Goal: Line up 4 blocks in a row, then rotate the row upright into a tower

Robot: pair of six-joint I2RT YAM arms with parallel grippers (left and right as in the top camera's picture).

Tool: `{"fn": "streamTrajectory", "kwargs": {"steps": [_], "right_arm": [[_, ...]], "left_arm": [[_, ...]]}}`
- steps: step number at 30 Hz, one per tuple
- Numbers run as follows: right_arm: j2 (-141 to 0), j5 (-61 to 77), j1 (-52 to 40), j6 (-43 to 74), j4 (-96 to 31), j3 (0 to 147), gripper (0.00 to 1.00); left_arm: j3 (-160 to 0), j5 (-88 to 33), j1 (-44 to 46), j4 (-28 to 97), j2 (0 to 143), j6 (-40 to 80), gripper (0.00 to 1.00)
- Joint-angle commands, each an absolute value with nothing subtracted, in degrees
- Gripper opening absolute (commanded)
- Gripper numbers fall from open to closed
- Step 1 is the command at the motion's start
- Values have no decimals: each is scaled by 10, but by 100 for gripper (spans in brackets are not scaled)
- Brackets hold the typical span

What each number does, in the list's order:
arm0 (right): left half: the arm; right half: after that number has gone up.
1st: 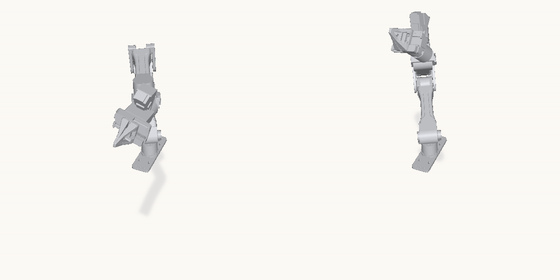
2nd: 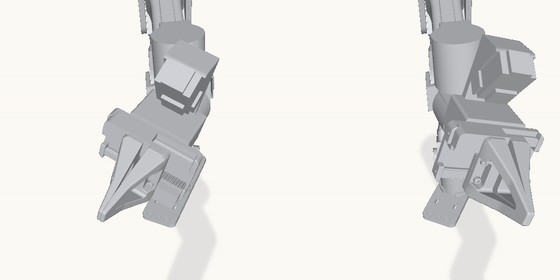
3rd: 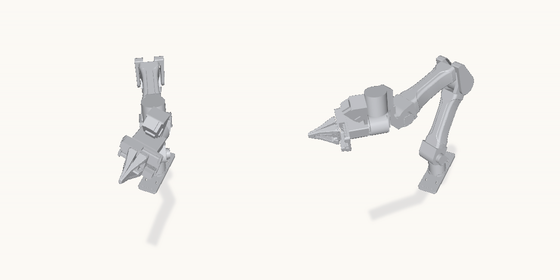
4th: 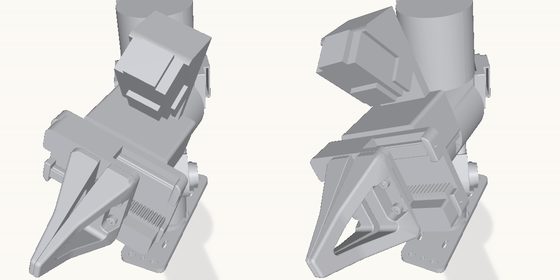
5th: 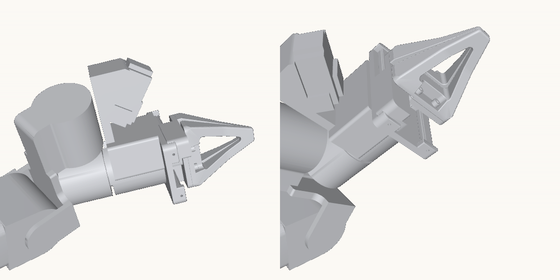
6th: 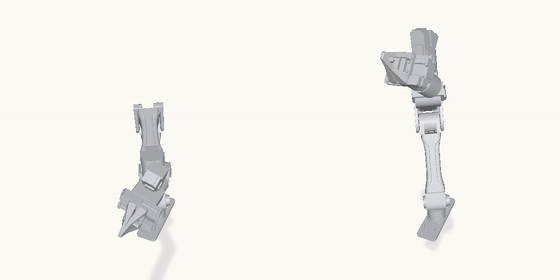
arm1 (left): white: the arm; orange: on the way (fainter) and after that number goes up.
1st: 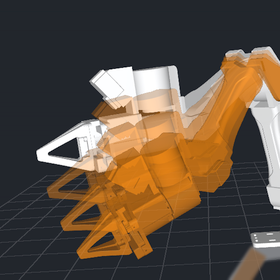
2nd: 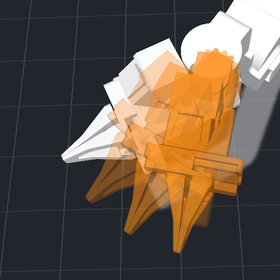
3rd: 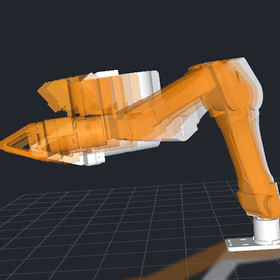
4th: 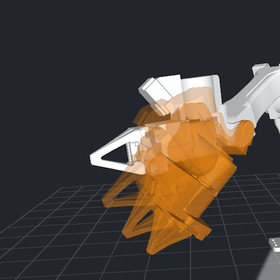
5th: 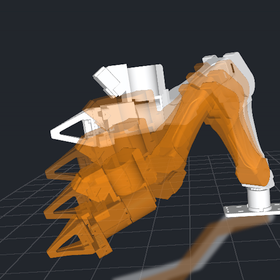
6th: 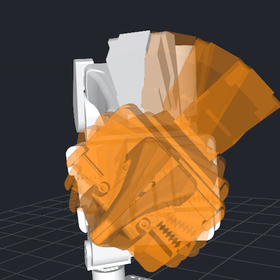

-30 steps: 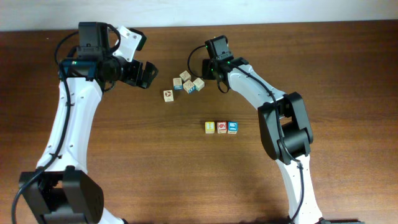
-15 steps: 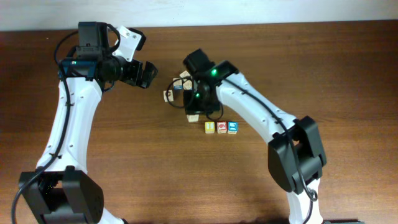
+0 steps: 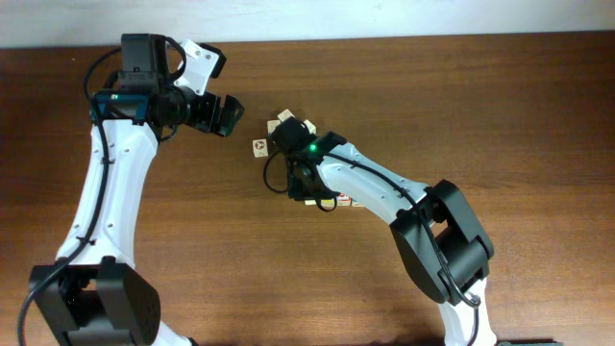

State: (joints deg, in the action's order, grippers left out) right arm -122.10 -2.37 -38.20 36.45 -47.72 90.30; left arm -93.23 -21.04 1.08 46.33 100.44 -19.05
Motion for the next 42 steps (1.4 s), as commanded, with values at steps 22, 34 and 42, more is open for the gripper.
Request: {"fn": "streamTrajectory", "kwargs": {"steps": [22, 34, 42], "right_arm": [[-1103, 123, -136, 258, -477, 709, 24], [-1104, 157, -203, 275, -416, 709, 19], [-1095, 154, -180, 177, -512, 843, 19]], "left_arm": [[-941, -216, 10, 464, 1006, -188, 99], [-941, -216, 10, 464, 1006, -187, 99], [-941, -216, 10, 464, 1006, -187, 99]]}}
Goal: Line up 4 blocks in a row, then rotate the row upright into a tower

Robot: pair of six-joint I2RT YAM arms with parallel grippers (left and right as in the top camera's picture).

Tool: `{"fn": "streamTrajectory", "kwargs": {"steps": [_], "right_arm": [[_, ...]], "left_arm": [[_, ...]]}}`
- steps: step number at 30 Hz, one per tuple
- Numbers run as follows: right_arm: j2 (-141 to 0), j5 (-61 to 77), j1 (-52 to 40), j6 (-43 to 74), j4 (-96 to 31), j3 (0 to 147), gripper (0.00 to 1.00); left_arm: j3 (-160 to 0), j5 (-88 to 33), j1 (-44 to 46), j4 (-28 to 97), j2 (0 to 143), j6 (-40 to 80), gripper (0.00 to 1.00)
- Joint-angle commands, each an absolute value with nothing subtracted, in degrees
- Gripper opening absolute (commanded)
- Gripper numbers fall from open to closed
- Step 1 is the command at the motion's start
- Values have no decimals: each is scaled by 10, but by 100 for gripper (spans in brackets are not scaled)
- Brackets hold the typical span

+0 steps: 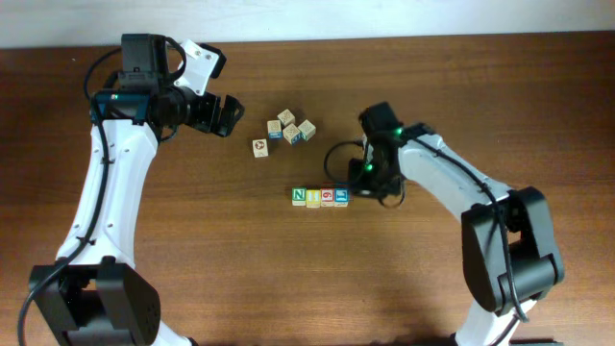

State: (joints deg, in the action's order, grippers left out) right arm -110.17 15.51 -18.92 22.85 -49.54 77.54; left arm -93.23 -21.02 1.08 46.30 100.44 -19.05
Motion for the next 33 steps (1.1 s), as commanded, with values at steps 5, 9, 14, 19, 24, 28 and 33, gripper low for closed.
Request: {"fn": "streamTrajectory", "kwargs": {"steps": [5, 9, 14, 19, 24, 28, 33], "right_arm": [[-1124, 133, -273, 231, -383, 872, 14], [-1179, 109, -329, 248, -331, 872, 8], [-1209, 103, -348, 258, -321, 871, 8], [-1223, 104, -354, 261, -347, 870, 6], [-1223, 112, -354, 260, -352, 870, 6], [-1223, 114, -353, 260, -352, 870, 5], [-1221, 114, -346, 260, -349, 878, 5]], "left_arm": [[-941, -217, 10, 453, 1006, -187, 99], [-941, -223, 10, 432, 1006, -187, 99], [-941, -226, 11, 436, 1006, -187, 99], [-941, -225, 11, 436, 1006, -187, 99], [-941, -225, 11, 436, 1006, -187, 99], [-941, -225, 11, 436, 1006, -187, 99], [-941, -226, 11, 436, 1006, -187, 99]]}}
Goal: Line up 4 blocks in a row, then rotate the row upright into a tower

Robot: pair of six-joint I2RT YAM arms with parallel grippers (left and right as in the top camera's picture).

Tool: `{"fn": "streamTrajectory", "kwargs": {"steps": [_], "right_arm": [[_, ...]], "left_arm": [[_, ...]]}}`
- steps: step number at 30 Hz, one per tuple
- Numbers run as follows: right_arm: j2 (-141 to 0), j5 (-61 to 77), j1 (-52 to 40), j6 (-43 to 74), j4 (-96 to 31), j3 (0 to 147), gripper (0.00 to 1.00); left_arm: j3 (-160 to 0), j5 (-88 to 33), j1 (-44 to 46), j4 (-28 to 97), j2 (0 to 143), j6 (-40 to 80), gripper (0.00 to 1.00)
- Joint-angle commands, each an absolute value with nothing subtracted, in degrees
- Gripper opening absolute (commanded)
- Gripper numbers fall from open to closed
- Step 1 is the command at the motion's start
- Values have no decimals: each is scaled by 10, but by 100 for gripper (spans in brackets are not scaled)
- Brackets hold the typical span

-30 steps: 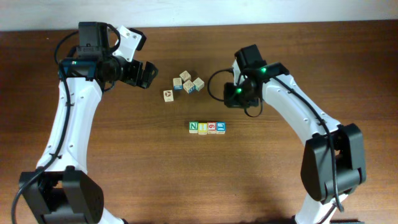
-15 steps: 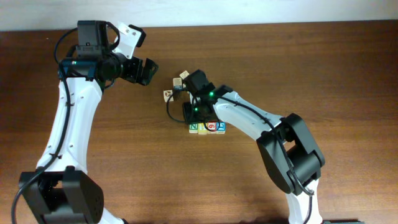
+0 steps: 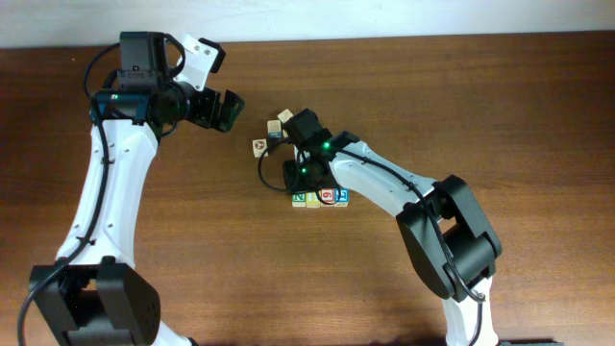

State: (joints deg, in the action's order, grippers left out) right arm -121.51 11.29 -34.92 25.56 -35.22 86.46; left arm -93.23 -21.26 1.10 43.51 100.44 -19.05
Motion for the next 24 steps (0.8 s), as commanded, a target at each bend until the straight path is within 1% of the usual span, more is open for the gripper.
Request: {"fn": "streamTrajectory", "kwargs": {"steps": [1, 3, 4, 5, 6, 7, 8, 9, 11, 13, 14, 18, 21, 24], "right_arm": [[-1206, 114, -331, 260, -355, 898, 8], [-1141, 114, -280, 256, -413, 951, 9], [-1106, 116, -256, 236, -445, 961, 9], [-1079, 116, -236, 228, -474, 961, 9], [-1057, 116, -203, 207, -540, 961, 13], [-1059, 120, -181, 199, -586, 955, 13], [-1059, 141, -165, 183, -598, 926, 10], [-1059, 164, -160, 180, -591, 891, 4], [-1059, 177, -162, 183, -555, 827, 4], [-1060, 185, -162, 237, -479, 742, 4], [-1060, 185, -162, 245, -452, 717, 4], [-1063, 195, -172, 276, -400, 661, 4], [-1064, 195, -183, 276, -388, 659, 4], [-1065, 195, -184, 276, -387, 658, 4]], "left_arm": [[-941, -228, 11, 435, 1006, -186, 99], [-946, -227, 11, 439, 996, -121, 99], [-946, -227, 11, 455, 987, -84, 96], [-946, -227, 11, 476, 985, -69, 91], [-942, -227, 11, 520, 988, -36, 49], [-922, -227, 11, 541, 988, -9, 0], [-887, -227, 15, 545, 988, 8, 0], [-852, -227, 26, 539, 988, 15, 0], [-774, -227, 56, 494, 989, 41, 0], [-678, -227, 91, 399, 1001, 78, 0], [-662, -227, 101, 380, 1011, 82, 0], [-659, -227, 163, 340, 1085, 101, 0], [-659, -227, 167, 314, 1094, 122, 0], [-659, -227, 168, 314, 1094, 122, 0]]}}
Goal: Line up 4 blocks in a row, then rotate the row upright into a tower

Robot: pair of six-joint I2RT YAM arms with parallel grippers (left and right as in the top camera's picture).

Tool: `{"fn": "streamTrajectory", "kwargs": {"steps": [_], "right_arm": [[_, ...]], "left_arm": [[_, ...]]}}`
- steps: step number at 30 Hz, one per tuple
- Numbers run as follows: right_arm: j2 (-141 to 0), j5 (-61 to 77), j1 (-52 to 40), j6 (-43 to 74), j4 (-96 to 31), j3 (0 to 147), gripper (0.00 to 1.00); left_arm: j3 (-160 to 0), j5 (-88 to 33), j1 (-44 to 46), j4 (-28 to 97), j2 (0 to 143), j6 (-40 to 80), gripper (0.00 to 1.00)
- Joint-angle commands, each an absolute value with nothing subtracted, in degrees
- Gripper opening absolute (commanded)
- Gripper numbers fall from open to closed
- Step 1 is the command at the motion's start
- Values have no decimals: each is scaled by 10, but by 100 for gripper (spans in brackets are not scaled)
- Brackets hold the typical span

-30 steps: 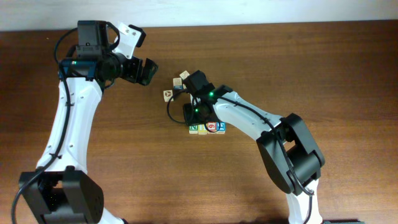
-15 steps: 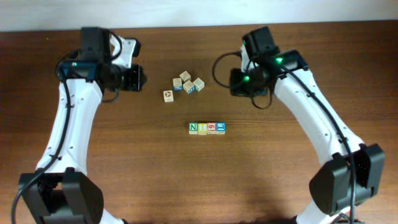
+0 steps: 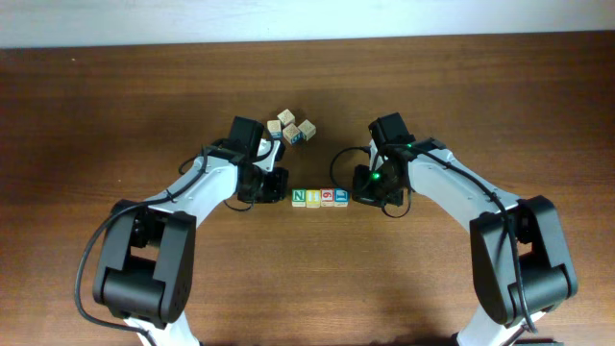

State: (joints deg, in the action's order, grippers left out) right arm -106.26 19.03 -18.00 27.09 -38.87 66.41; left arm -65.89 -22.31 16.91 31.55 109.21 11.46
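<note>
A short row of lettered blocks point(image 3: 320, 196) lies at the table's middle, starting with a green N block point(image 3: 298, 196) and ending with a blue block point(image 3: 341, 195). My left gripper point(image 3: 273, 185) is low at the row's left end, close to the N block. At the right end my right gripper point(image 3: 358, 186) sits just beside the blue block. From overhead the dark wrists hide both sets of fingers, so I cannot tell whether either is open or shut. A cluster of loose wooden blocks point(image 3: 289, 127) lies behind the row.
The brown table point(image 3: 500, 86) ends at a pale strip along the far edge. My left arm point(image 3: 207, 183) slants in from the lower left, and the right arm point(image 3: 452, 183) from the lower right.
My left gripper was raised at the far left of the table and is now at the row's left end. My right gripper was over the row's left part and is now beside its right end.
The left arm stayed raised at the far left through every earlier moment. My right gripper was over the row below the cluster, then off its right end, then back over its left part. A single block lay left of the cluster; my left arm now covers that spot.
</note>
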Motion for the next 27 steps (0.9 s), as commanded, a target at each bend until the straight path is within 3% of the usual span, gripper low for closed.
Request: {"fn": "streamTrajectory", "kwargs": {"steps": [1, 6, 27], "right_arm": [[-1065, 195, -184, 276, -387, 658, 4], [-1066, 195, -184, 275, -387, 658, 4], [-1056, 277, -215, 210, -353, 675, 4]], "left_arm": [[-659, -232, 168, 310, 1094, 122, 0], [-660, -309, 167, 309, 1094, 119, 0], [-659, -308, 169, 310, 1094, 119, 0]]}}
